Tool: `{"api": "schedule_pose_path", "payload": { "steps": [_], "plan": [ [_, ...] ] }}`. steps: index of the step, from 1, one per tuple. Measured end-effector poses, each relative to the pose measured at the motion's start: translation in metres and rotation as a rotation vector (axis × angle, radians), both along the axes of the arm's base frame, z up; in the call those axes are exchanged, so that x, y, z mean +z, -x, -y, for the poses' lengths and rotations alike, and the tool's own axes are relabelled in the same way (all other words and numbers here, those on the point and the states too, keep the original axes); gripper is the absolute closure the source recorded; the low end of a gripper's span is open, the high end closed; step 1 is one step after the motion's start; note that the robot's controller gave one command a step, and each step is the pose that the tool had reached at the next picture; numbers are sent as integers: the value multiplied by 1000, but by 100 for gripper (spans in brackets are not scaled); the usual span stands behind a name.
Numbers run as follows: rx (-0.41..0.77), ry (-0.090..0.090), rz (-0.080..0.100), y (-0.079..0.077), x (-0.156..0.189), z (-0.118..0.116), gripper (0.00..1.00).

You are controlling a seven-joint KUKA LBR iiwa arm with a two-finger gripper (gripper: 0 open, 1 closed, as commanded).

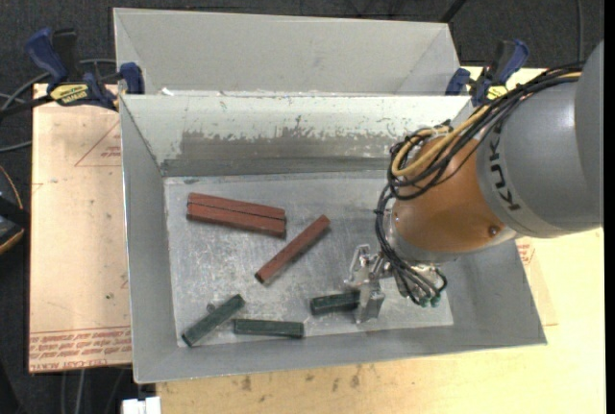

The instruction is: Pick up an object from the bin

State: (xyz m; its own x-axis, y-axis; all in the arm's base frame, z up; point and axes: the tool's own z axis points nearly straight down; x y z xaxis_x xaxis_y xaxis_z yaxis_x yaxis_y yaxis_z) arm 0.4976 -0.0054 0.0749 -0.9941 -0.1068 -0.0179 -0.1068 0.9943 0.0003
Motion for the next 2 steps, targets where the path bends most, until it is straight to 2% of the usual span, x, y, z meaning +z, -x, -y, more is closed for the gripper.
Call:
{"api": "schedule_pose_path", "payload": {
  "steps": [1,2],
  "plan": [
    [0,0,0,0,0,0,100],
    [-4,2,-10,-3,170,11,100]
  ]
}}
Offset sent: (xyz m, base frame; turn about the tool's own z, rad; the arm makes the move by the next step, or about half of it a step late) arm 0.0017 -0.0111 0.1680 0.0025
